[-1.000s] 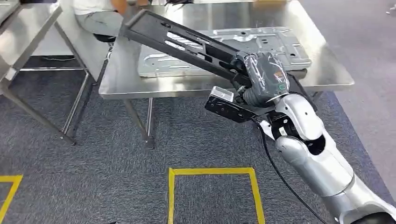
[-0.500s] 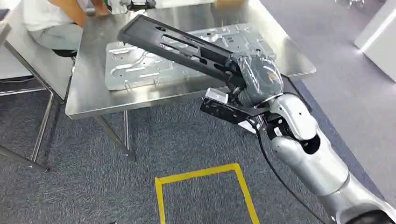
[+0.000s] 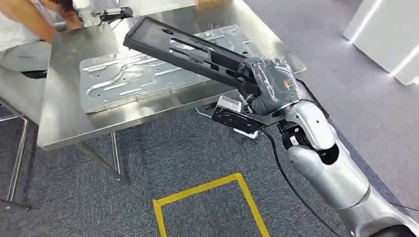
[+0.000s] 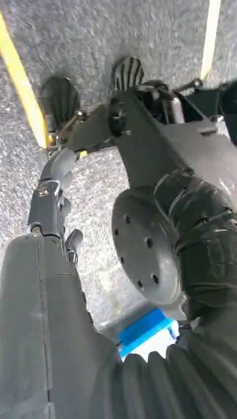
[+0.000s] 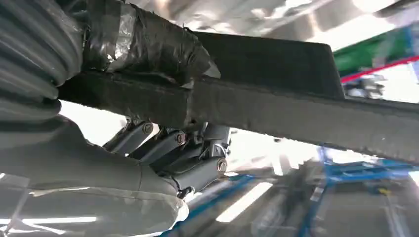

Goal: Take the parts from the cabinet and place them on the table.

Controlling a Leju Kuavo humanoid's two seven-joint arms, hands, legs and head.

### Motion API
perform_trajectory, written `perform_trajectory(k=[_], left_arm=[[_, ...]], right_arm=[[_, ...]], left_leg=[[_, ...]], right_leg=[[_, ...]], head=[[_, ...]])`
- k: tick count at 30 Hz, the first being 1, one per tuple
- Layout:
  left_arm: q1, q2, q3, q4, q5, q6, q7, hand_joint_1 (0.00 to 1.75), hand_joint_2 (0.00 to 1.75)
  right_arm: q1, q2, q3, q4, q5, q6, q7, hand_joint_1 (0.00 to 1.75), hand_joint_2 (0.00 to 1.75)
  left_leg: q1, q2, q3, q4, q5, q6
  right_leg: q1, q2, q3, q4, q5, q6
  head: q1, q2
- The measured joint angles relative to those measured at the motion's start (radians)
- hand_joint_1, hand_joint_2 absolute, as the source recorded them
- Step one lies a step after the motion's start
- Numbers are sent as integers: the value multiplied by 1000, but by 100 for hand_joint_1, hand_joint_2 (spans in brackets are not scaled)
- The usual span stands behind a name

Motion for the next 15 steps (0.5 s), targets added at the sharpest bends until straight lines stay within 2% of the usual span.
perform_trajectory(k=[1, 2, 3, 5, 6, 7, 8, 9, 11, 12, 13, 14, 15], left_arm=[[-2, -1, 0, 0, 0, 0, 0, 0, 175], [-2, -1, 0, 0, 0, 0, 0, 0, 175], [-2, -1, 0, 0, 0, 0, 0, 0, 175], [0, -1, 0, 0, 0, 0, 0, 0, 175], [2, -1, 0, 0, 0, 0, 0, 0, 175], [3, -1, 0, 0, -1, -1, 0, 0, 175], [5, -1, 0, 0, -1, -3, 0, 0, 175], [5, -1, 0, 0, -1, -4, 0, 0, 175], [4, 1, 0, 0, -1, -4, 0, 0, 175], [3, 5, 0, 1, -1, -4, 0, 0, 175], [0, 6, 0, 0, -2, -5, 0, 0, 175], [0, 6, 0, 0, -2, -5, 0, 0, 175], [-2, 6, 0, 0, -2, -5, 0, 0, 175]], right_arm=[[-1, -1, 0, 0, 0, 0, 2, 175, 175], [-3, -1, -1, 0, 0, 0, 3, 175, 175], [-6, 1, -1, 0, 0, 0, 3, 175, 175], [-5, 2, 2, 1, 0, 0, 0, 175, 175], [-2, 3, 4, 2, -2, 0, -3, 175, 175], [-1, 3, 6, 4, -5, 1, -7, 175, 175], [-1, 3, 6, 6, -9, 1, -12, 175, 175], [-1, 3, 6, 7, -11, 2, -15, 175, 175], [-2, 3, 6, 8, -11, 4, -21, 175, 175], [-4, 3, 8, 9, -11, 6, -23, 175, 175], [-6, 3, 9, 10, -10, 6, -24, 175, 175], [-4, 3, 11, 10, -10, 6, -24, 175, 175], [-2, 3, 13, 11, -9, 6, -26, 175, 175]], left_leg=[[3, 2, 3, 5, -9, -5], [9, -38, -12, 40, -13, -6], [10, -63, -46, 102, -25, -7], [9, -79, -141, 247, -81, -10], [7, -82, -180, 291, -105, -10], [6, -85, -201, 295, -108, -5], [4, -85, -203, 263, -86, 2], [2, -86, -192, 205, -45, 11], [-9, -95, -153, 50, 94, 38], [-16, -102, -156, 23, 97, 42], [-18, -106, -150, 27, 63, 41], [-20, -106, -140, 13, 88, 45], [-18, -103, -140, 7, 93, 51]], right_leg=[[-3, 13, 11, -3, 1, -5], [-5, 22, 17, -6, -1, -11], [-5, 34, 20, -7, -4, -16], [-4, 60, 27, -6, -12, -22], [-1, 67, 33, -6, -17, -25], [2, 78, 41, -5, -23, -27], [4, 89, 50, -5, -30, -27], [8, 96, 60, -4, -37, -28], [11, 105, 78, -7, -51, -28], [17, 111, 85, -1, -56, -22], [13, 115, 81, -4, -60, -16], [13, 115, 87, -3, -62, -9], [14, 112, 89, 10, -54, -6]], head=[[-3, 0], [-1, 0], [-4, 0], [-6, 0], [-7, 0], [-7, 0], [-7, 0], [-7, 0], [-6, 0], [-4, 0], [-6, 0], [-6, 0], [-4, 0]])
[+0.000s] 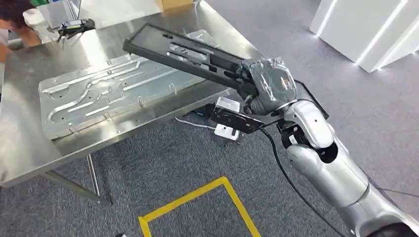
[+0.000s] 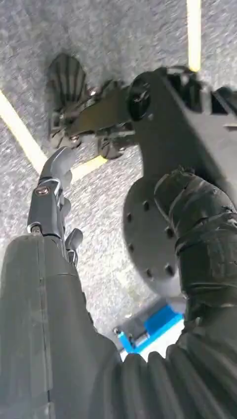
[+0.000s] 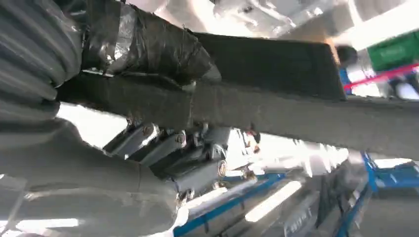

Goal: Take the parts from the cabinet and place them on the table.

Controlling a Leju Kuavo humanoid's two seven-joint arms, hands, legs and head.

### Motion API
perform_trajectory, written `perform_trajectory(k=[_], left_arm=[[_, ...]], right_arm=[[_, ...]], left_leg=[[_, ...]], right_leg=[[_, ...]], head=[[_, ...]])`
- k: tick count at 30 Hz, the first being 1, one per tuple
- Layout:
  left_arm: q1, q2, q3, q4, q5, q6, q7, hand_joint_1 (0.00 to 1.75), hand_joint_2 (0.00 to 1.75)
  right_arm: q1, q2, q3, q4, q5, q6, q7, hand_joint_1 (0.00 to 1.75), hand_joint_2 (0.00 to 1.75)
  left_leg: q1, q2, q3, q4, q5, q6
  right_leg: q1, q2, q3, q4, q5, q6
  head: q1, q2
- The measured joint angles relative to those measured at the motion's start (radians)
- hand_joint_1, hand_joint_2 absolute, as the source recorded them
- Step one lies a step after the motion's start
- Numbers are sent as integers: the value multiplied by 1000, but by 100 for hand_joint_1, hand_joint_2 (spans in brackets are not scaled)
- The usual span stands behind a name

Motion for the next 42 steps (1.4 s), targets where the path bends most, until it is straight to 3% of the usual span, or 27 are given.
perform_trajectory(k=[1, 3, 4, 5, 7, 8, 11, 12, 13, 14, 16, 18, 21, 22, 23, 24, 26, 27, 28, 31, 32, 33, 34, 35, 38, 40, 42], left_arm=[[1, -1, 0, 0, 0, 0, 0, 0, 175], [2, -1, 0, 0, -1, -1, 0, 0, 175], [1, -1, 0, 0, -1, -1, 0, 0, 175], [1, 0, 0, 0, -1, -1, 0, 0, 175], [1, 1, 0, 0, -1, -2, 0, 0, 175], [2, 1, 0, 0, -1, -2, 0, 0, 175], [4, 0, 0, 0, -2, -2, 0, 0, 175], [2, 0, 0, 0, -2, -2, 0, 0, 175], [-4, 0, 0, 0, -2, -3, -1, 0, 175], [-4, 0, 0, 0, -2, -3, -1, 0, 175], [-2, 0, 0, 0, -2, -3, -2, 0, 175], [1, 0, 0, 0, -3, -3, -2, 0, 175], [-1, 0, 0, 0, -3, -3, -2, 0, 175], [0, 0, 0, 0, -3, -3, -2, 0, 175], [2, 0, 0, 0, -3, -3, -1, 0, 175], [5, 0, 0, 0, -3, -3, 0, 0, 175], [7, 0, 0, 0, -3, -3, 0, 0, 175], [6, 3, 0, 0, -2, -2, 0, 0, 175], [4, 4, 0, 0, -2, -2, 0, 0, 175], [2, 5, 0, 0, -2, -1, 0, 0, 175], [4, 5, 0, 0, -2, -2, 0, 0, 175], [6, 4, 0, 0, -2, -2, 0, 0, 175], [6, 5, 0, 0, -2, -1, 0, 0, 175], [3, 5, 0, 0, -2, -2, -1, 0, 175], [-3, 5, 0, 0, -1, -2, -3, 0, 175], [-1, 5, 0, 0, -1, -2, -3, 0, 175], [5, 4, 0, 0, -1, -2, -3, 0, 175]], right_arm=[[-2, -1, 0, 0, 1, 0, -2, 175, 175], [-10, -1, 2, 0, 5, 1, -7, 175, 175], [-13, -1, 3, 0, 6, 1, -8, 175, 175], [-14, -1, 7, 0, 6, 2, -9, 175, 175], [-10, -1, 14, 2, 7, 4, -9, 175, 175], [-10, -1, 18, 3, 7, 4, -9, 175, 175], [-12, -1, 21, 4, 7, 4, -12, 175, 175], [-12, -3, 22, 6, 7, 4, -14, 175, 175], [-15, -3, 24, 8, 7, 5, -15, 175, 175], [-13, -3, 26, 8, 7, 5, -15, 175, 175], [-13, -4, 30, 9, 7, 5, -16, 175, 175], [-18, -3, 31, 10, 7, 5, -16, 175, 175], [-24, -3, 37, 12, 6, 6, -18, 175, 175], [-23, -3, 39, 14, 6, 7, -18, 175, 175], [-22, -3, 42, 16, 6, 9, -19, 175, 175], [-22, -3, 43, 18, 5, 10, -19, 175, 175], [-25, -2, 43, 19, 3, 10, -21, 175, 175], [-25, -2, 43, 19, 2, 10, -22, 175, 175], [-31, -2, 44, 21, 0, 11, -23, 175, 175], [-29, -2, 45, 21, -2, 11, -24, 175, 175], [-31, -2, 47, 22, -3, 12, -24, 175, 175], [-33, -2, 47, 22, -3, 12, -23, 175, 175], [-37, -2, 48, 23, -3, 13, -23, 175, 175], [-42, -2, 48, 24, -3, 13, -24, 175, 175], [-39, -2, 53, 27, -5, 17, -24, 175, 175], [-37, -2, 58, 30, -5, 17, -24, 175, 175], [-38, -2, 58, 33, -5, 17, -24, 175, 175]], left_leg=[[5, 1, 22, -5, 2, 3], [6, 4, 37, -10, 1, 9], [6, 5, 38, -10, -1, 11], [7, 6, 40, -10, -5, 13], [10, 7, 46, -8, -15, 9], [13, 4, 52, -7, -22, 5], [25, -14, 72, 4, -47, -16], [25, -16, 72, 11, -53, -23], [25, -21, 62, 12, -56, -30], [25, -23, 62, 11, -58, -37], [27, -28, 73, 12, -59, -49], [29, -10, 55, 59, -82, -55], [29, -8, -73, 270, -160, -58], [28, -8, -104, 306, -163, -54], [26, -7, -114, 295, -139, -50], [22, -6, -104, 247, -99, -44], [8, 14, -40, 80, 14, -18], [-3, 51, -20, 37, 22, -1], [-14, 65, -26, 24, -4, -1], [-18, 43, -8, -1, 6, 13], [-16, 31, 17, -8, 4, 18], [-6, 25, 34, -19, 4, 18], [-3, 17, 43, -22, 3, 19], [-2, 10, 44, -22, 2, 21], [2, -26, 50, -19, -7, 23], [7, -53, 65, -15, -21, 15], [12, -76, 85, -8, -40, 5]], right_leg=[[4, -1, 3, 3, -9, 5], [0, -44, -25, 66, -49, 19], [-2, -49, -46, 105, -68, 23], [-9, -54, -103, 201, -107, 26], [-20, -56, -172, 287, -130, 35], [-26, -58, -173, 262, -102, 39], [-45, -43, -92, 26, 65, 61], [-44, -20, -89, 7, 36, 63], [-38, -22, -83, 2, 11, 51], [-37, -26, -82, 0, 35, 44], [-36, -39, -71, -2, 27, 26], [-37, -52, -51, -7, 21, 13], [-27, -73, -33, -7, 4, 1], [-23, -79, -26, -7, -2, 0], [-18, -87, -16, -7, -10, -2], [-14, -93, -5, -7, -19, -2], [-5, -111, 22, -8, -37, -3], [-8, -120, 29, -12, -44, -3], [-3, -127, 34, -16, -46, 0], [-5, -150, 54, -9, -44, 18], [-5, -154, 65, -8, -45, 19], [-11, -139, 54, 4, -57, 21], [-13, -99, 39, 41, -72, 25], [-13, -82, 3, 100, -97, 29], [-21, -70, -131, 277, -165, 44], [-28, -69, -138, 221, -110, 52], [-35, -50, -87, 54, 20, 56]], head=[[0, 0], [6, 0], [5, 0], [4, 0], [4, 0], [5, 0], [6, 0], [6, 0], [6, 0], [3, 0], [5, 0], [-1, 0], [-5, 0], [-5, 0], [-5, 0], [-5, 0], [-4, 0], [-3, 0], [-1, 0], [-6, 0], [-5, 0], [-7, 0], [-1, 0], [0, 0], [-3, 0], [-2, 0], [-1, 0]])
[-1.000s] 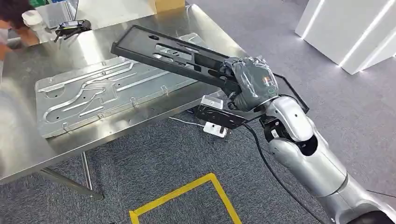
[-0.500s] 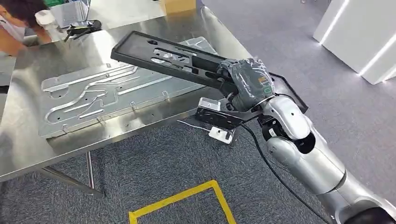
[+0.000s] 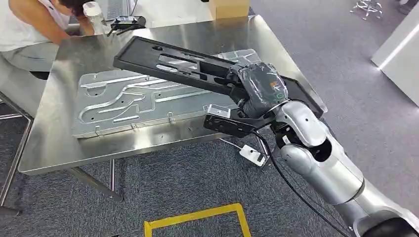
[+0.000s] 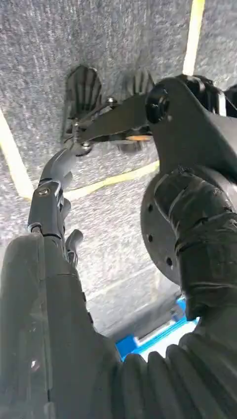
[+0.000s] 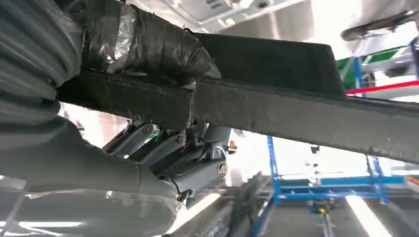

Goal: Take the parts from the cabinet and place them on the table.

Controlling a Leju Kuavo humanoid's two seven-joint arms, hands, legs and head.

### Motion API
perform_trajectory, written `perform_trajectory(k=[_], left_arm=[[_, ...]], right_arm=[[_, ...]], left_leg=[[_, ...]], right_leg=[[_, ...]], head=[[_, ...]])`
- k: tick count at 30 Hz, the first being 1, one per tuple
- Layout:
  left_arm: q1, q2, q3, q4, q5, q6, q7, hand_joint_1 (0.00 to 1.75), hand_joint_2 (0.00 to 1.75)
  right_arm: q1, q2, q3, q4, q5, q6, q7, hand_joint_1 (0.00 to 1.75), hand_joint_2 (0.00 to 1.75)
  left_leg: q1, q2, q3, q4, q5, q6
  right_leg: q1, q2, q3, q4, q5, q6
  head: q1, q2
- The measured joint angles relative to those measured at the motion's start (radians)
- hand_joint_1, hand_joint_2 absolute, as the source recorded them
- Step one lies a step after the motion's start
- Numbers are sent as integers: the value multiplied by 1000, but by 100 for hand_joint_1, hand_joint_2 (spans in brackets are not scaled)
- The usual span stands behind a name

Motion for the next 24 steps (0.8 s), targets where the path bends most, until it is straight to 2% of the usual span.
perform_trajectory(k=[1, 2, 4, 5, 6, 7, 8, 10, 11, 12, 13, 14, 15, 16, 17, 18, 19, 20, 21, 22, 23, 24], left_arm=[[2, 0, 0, 0, 0, 0, 0, 0, 175], [-1, 0, 0, 0, 0, 0, 0, 0, 175], [-1, -2, 0, 0, 0, 0, 0, 0, 175], [0, -1, 0, 0, 0, 0, 0, 0, 175], [0, 2, 0, 0, 0, 0, 0, 0, 175], [1, 0, 0, 0, 0, 0, 0, 0, 175], [-1, 0, 0, 0, 0, 0, 0, 0, 175], [-5, 0, 0, 0, 1, 1, 0, 0, 175], [-5, 0, 0, 0, 1, 1, 0, 0, 175], [-3, 0, 0, 0, 1, 1, 0, 0, 175], [0, 0, 0, 0, 1, 1, 0, 0, 175], [3, 0, 0, 0, 1, 1, 0, 0, 175], [4, 0, 0, 0, 1, 0, 2, 0, 175], [3, 1, 0, 0, 1, 0, 2, 0, 175], [1, 1, 0, 0, 1, 0, 2, 0, 175], [-3, 1, 0, 0, 1, 0, 3, 0, 175], [-3, 1, 0, 0, 1, 0, 3, 0, 175], [1, 2, 0, 0, 0, -1, 3, 0, 175], [3, 3, 0, 0, 0, -1, 5, 0, 175], [5, 3, 0, 0, 0, -3, 6, 0, 175], [3, 3, 0, 0, -1, -4, 6, 0, 175], [-2, 4, 0, 0, -1, -5, 7, 0, 175]], right_arm=[[-1, 0, 0, 2, 0, 0, 0, 175, 175], [-2, 0, 0, 4, 0, 0, 0, 175, 175], [0, 0, 1, 5, -2, 2, 0, 175, 175], [-1, 3, 3, 5, -2, 2, -1, 175, 175], [-3, 3, 3, 5, -2, 2, -1, 175, 175], [-4, 3, 3, 6, -2, 1, 1, 175, 175], [-6, 3, 3, 5, -2, 1, 1, 175, 175], [-5, 3, 4, 6, -2, 2, -1, 175, 175], [-3, 3, 5, 7, -2, 2, -2, 175, 175], [-3, 3, 7, 9, -3, 4, -2, 175, 175], [-3, 3, 9, 11, -3, 5, -2, 175, 175], [-3, 3, 10, 13, -3, 6, -2, 175, 175], [-4, 3, 10, 15, -4, 6, -2, 175, 175], [-5, 3, 10, 16, -4, 6, -2, 175, 175], [-7, 3, 11, 18, -4, 6, -3, 175, 175], [-9, 3, 11, 19, -4, 6, -3, 175, 175], [-9, 3, 12, 20, -4, 6, -3, 175, 175], [-8, 3, 14, 24, -4, 6, -3, 175, 175], [-11, 3, 15, 26, -5, 6, -3, 175, 175], [-14, 3, 15, 31, -6, 6, -3, 175, 175], [-21, 3, 16, 37, -9, 6, -3, 175, 175], [-27, 3, 16, 43, -11, 6, -3, 175, 175]], left_leg=[[1, -11, -5, 3, -8, -6], [2, -21, -2, 10, -10, -12], [3, -34, -10, 17, -9, -30], [3, -36, -7, 13, -11, -32], [4, -24, -9, 19, -20, -36], [0, 25, -20, 49, -34, -40], [1, 48, -50, 105, -57, -45], [6, 65, -143, 253, -108, -51], [8, 66, -181, 301, -116, -54], [9, 68, -196, 300, -99, -57], [9, 70, -187, 260, -65, -58], [9, 76, -160, 188, -16, -55], [8, 92, -118, 88, 44, -48], [2, 131, -93, 17, 73, -41], [-12, 147, -97, 14, 32, -35], [-11, 147, -99, 18, 11, -32], [-11, 138, -87, 12, 37, -26], [-5, 123, -89, 8, 40, -18], [-4, 109, -68, 6, 42, -12], [0, 102, -56, 2, 40, -8], [1, 90, -48, 2, 39, -2], [1, 79, -45, 2, 36, 2]], right_leg=[[-5, 44, 9, -65, 43, 0], [-3, 57, 11, -77, -3, -8], [4, 39, 21, -76, 17, -24], [3, 27, 26, -76, 16, -31], [-3, 17, 38, -81, 16, -38], [-1, 6, 49, -82, 11, -46], [1, -4, 54, -82, 7, -52], [5, -27, 63, -82, -4, -56], [6, -39, 69, -82, -11, -56], [6, -50, 77, -82, -18, -55], [6, -60, 87, -82, -26, -54], [7, -71, 98, -82, -34, -53], [7, -84, 112, -82, -44, -50], [8, -94, 120, -83, -52, -46], [13, -102, 126, -83, -57, -40], [14, -112, 127, -89, -61, -33], [17, -122, 134, -91, -64, -26], [17, -125, 146, -79, -62, -22], [15, -126, 155, -77, -67, -17], [6, -92, 136, -33, -76, -10], [8, -48, 110, 22, -87, -8], [6, -27, 67, 92, -107, -8]], head=[[3, 0], [2, 0], [0, 0], [-2, 0], [2, 0], [-2, 0], [-12, 0], [-10, 0], [-11, 0], [-11, 0], [-11, 0], [-11, 0], [-11, 0], [-11, 0], [-10, 0], [-10, 0], [-11, 0], [-8, 0], [-9, 0], [-6, 0], [-6, 0], [-2, 0]])
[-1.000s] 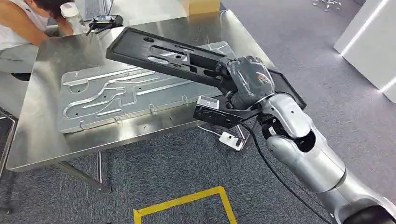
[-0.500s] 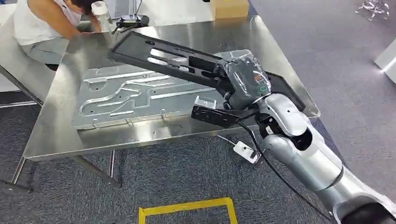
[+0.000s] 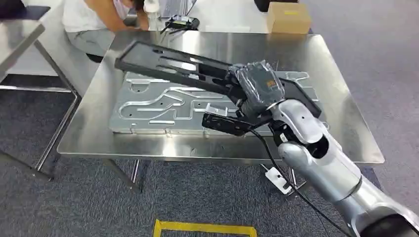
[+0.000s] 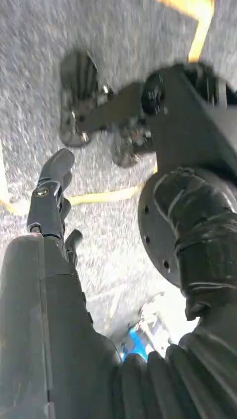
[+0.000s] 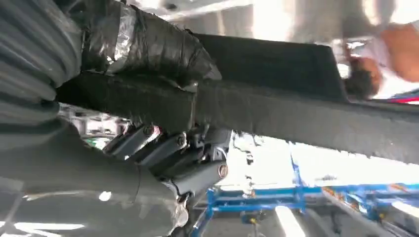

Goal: Take the parts from the cabinet and place them on the table.

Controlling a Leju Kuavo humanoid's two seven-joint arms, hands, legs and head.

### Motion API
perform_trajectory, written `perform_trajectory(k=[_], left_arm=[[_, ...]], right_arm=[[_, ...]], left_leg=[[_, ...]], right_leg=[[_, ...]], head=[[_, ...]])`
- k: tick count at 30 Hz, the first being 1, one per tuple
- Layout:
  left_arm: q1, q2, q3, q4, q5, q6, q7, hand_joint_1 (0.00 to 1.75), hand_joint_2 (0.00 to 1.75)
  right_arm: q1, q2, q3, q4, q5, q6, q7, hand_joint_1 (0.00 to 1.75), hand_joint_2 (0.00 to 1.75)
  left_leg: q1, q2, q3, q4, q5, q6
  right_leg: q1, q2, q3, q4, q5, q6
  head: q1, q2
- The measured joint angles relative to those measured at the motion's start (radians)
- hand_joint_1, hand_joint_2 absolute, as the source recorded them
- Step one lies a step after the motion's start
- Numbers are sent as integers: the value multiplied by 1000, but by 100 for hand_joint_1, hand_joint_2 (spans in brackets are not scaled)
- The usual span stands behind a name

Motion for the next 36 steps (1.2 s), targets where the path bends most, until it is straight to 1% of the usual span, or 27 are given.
perform_trajectory(k=[2, 3, 4, 5, 6, 7, 8, 9, 10, 12, 13, 14, 15, 18, 19, 20, 23, 24, 25, 26, 27, 29, 30, 33, 34, 35, 36], left_arm=[[-3, 0, 0, 0, -2, -4, 2, 0, 175], [-3, 0, 0, 0, -3, -5, 2, 0, 175], [-3, 0, 0, 0, -3, -6, 2, 0, 175], [-1, 1, 0, 0, -3, -8, 2, 0, 175], [3, 1, 0, 0, -5, -9, 3, 0, 175], [6, 1, 0, 0, -8, -10, 3, 0, 175], [6, 1, 0, 0, -9, -11, 2, 0, 175], [5, 2, 0, 0, -10, -11, 2, 0, 175], [3, 4, 0, 0, -11, -13, 2, 0, 175], [4, 5, 0, 0, -14, -15, -1, 0, 175], [7, 11, 0, 0, -16, -15, -1, 0, 175], [4, 10, 0, 0, -18, -17, -1, 0, 175], [1, 10, 0, 0, -18, -17, -2, 0, 175], [-2, 11, 0, 0, -18, -18, -4, 0, 175], [-1, 11, 0, 0, -18, -19, -5, 0, 175], [1, 11, 0, 0, -18, -19, -5, 0, 175], [9, 12, 0, 0, -17, -15, -5, 0, 175], [10, 12, 0, 0, -16, -15, -5, 0, 175], [8, 12, 0, 0, -15, -13, -5, 0, 175], [6, 12, 0, 0, -14, -13, -5, 0, 175], [6, 12, 0, 0, -14, -13, -5, 0, 175], [8, 12, 0, 0, -14, -13, -4, 0, 175], [7, 12, 0, 0, -14, -13, -5, 0, 175], [1, 12, 0, 0, -14, -13, -5, 0, 175], [-1, 12, 0, 0, -14, -13, -5, 0, 175], [-1, 12, 0, 0, -14, -13, -5, 0, 175], [-1, 12, 0, 0, -14, -13, -5, 0, 175]], right_arm=[[-2, -1, 1, 21, -5, 1, -2, 175, 175], [-2, -1, 1, 35, -8, 2, -5, 175, 175], [-3, -1, 2, 47, -10, 5, -8, 175, 175], [-6, -1, 2, 61, -10, 5, -10, 175, 175], [-12, -1, 1, 74, -11, 6, -12, 175, 175], [-21, -1, 2, 88, -11, 6, -13, 175, 175], [-29, -2, 2, 106, -11, 7, -15, 175, 175], [-42, -2, 2, 127, -11, 8, -17, 175, 175], [-50, 0, 2, 143, -11, 9, -20, 175, 175], [-57, 4, 3, 166, -11, 9, -26, 175, 175], [-65, 4, 3, 180, -11, 9, -27, 175, 175], [-71, 5, 3, 196, -11, 8, -28, 175, 175], [-78, 6, 3, 208, -11, 8, -29, 175, 175], [-84, 6, 9, 249, -10, 8, -32, 175, 175], [-83, 6, 12, 262, -5, 8, -31, 175, 175], [-82, 6, 15, 274, 0, 8, -29, 175, 175], [-96, 6, 18, 328, 14, 18, -4, 175, 175], [-101, 6, 18, 351, 15, 19, 0, 175, 175], [-109, 7, 18, 375, 16, 19, 2, 175, 175], [-112, 7, 18, 388, 16, 18, 1, 175, 175], [-112, 9, 18, 403, 16, 18, 0, 175, 175], [-116, 13, 18, 427, 16, 17, 0, 175, 175], [-118, 13, 18, 436, 16, 16, 0, 175, 175], [-122, 15, 18, 468, 16, 16, -2, 175, 175], [-118, 15, 19, 478, 16, 16, -2, 175, 175], [-117, 15, 19, 482, 16, 16, -2, 175, 175], [-115, 15, 19, 498, 16, 16, -2, 175, 175]], left_leg=[[-1, -28, 5, 0, -9, 5], [-1, -42, 9, 1, -13, 5], [0, -57, 15, 1, -18, 4], [0, -71, 23, 4, -25, 2], [0, -88, 33, 7, -34, -2], [0, -101, 40, 9, -43, -5], [-1, -111, 42, 15, -50, -10], [1, -123, 35, 12, -52, -15], [5, -129, 29, 10, -55, -22], [0, -132, 39, 14, -52, -31], [3, -105, 32, 21, -64, -32], [-4, -49, 16, 57, -67, -40], [-1, -25, -25, 122, -83, -44], [7, -9, -160, 307, -147, -53], [10, -8, -181, 319, -146, -59], [12, -7, -182, 298, -129, -62], [20, 5, -91, 36, 60, -68], [12, 11, -90, 12, 65, -67], [10, 13, -91, 7, 36, -55], [8, 10, -86, 15, 54, -48], [5, 7, -88, 21, 45, -41], [15, 3, -75, 16, 42, -27], [14, 1, -67, 15, 36, -20], [8, -7, -49, 15, 17, -4], [5, -11, -42, 16, 9, -1], [4, -13, -39, 17, 6, -1], [-1, -24, -18, 17, -9, -1]], right_leg=[[1, 9, -84, 107, -66, 3], [0, 8, -110, 121, -79, 5], [0, 9, -117, 101, -68, 4], [-1, 9, -110, 50, -34, 2], [-1, 14, -87, -34, 30, -2], [-1, 40, -62, -124, 109, -8], [0, 78, -62, -158, 138, -13], [2, 72, -62, -161, 103, -14], [5, 65, -52, -162, 127, -19], [6, 40, -40, -170, 124, -35], [0, 29, -26, -176, 125, -40], [1, 21, -16, -180, 121, -46], [2, 9, -10, -180, 115, -52], [2, -12, 9, -180, 93, -51], [1, -20, 20, -180, 85, -50], [0, -23, 30, -180, 78, -48], [-8, -35, 74, -179, 43, -32], [-5, -36, 82, -178, 35, -24], [-3, -38, 77, -179, 31, -18], [1, -38, 76, -182, 25, -9], [1, -40, 79, -187, 19, -2], [-7, -33, 85, -183, 7, 9], [-5, -16, 74, -152, -6, 8], [0, 4, -84, 100, -86, 9], [1, 6, -131, 151, -86, 8], [2, 6, -142, 157, -79, 6], [5, 7, -149, 105, -2, -4]], head=[[0, 0], [0, 0], [0, 0], [1, 0], [0, 0], [1, 0], [-1, 0], [-3, 0], [-3, 0], [-4, 0], [-1, 0], [-11, 0], [-15, 0], [-15, 0], [-15, 0], [-15, 0], [-16, 0], [-16, 0], [-20, 0], [-18, 0], [-17, 0], [-15, 0], [-9, 0], [-4, 0], [-5, 0], [-5, 0], [-4, 0]])
